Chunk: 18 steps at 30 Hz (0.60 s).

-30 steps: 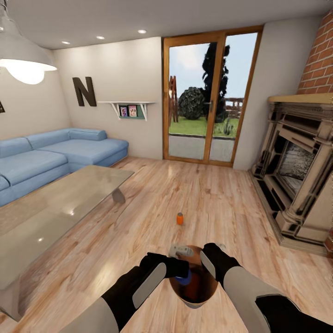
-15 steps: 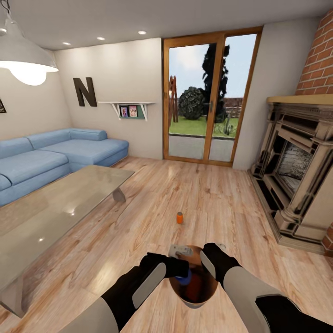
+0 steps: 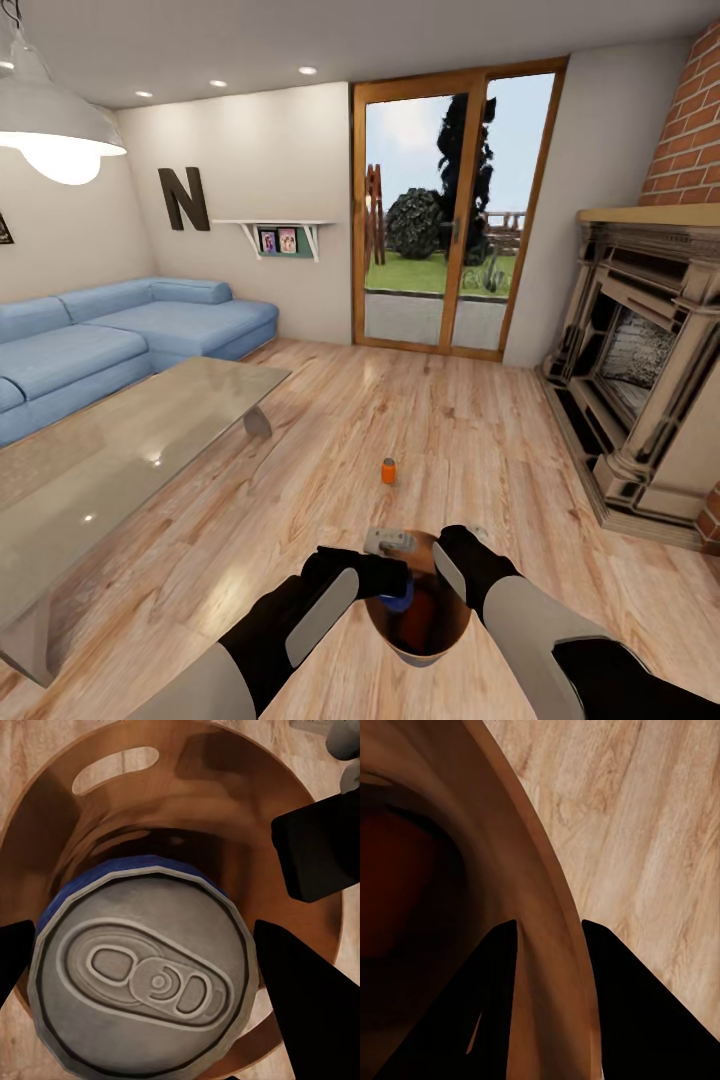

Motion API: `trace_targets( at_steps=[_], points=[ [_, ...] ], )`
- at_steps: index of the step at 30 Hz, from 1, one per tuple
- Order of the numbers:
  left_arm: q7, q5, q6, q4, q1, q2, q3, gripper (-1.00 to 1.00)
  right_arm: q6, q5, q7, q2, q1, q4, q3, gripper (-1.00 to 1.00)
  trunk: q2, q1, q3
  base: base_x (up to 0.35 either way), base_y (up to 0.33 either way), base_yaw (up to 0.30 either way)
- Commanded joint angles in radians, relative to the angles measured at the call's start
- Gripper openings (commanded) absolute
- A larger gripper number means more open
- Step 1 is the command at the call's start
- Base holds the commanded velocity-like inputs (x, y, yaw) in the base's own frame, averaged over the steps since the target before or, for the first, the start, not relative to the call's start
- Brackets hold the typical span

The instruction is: Put the three can of soda from the living room inside the tash can in the kitchen.

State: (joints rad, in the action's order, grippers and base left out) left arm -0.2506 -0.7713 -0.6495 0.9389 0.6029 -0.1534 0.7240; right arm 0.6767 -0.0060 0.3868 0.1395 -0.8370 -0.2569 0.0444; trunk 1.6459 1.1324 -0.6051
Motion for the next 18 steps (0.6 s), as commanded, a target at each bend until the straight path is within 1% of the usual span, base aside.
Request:
trace_targets(
  at_steps=[1,18],
  points=[
    [0.001,0.0,0.002,0.0,0.0,0.0,0.0,1.0,-0.002,-0.002,-0.005,0.0,0.0,0.0,-0.001,-1.0,0.0,0.0,0.0,0.0,0.0,0.0],
    [0.0,-0.001,0.005,0.0,0.0,0.001,0.0,1.0,-0.002,-0.002,-0.005,0.0,0.0,0.0,-0.001,-1.0,0.0,0.0,0.0,0.0,0.0,0.0]
  ],
)
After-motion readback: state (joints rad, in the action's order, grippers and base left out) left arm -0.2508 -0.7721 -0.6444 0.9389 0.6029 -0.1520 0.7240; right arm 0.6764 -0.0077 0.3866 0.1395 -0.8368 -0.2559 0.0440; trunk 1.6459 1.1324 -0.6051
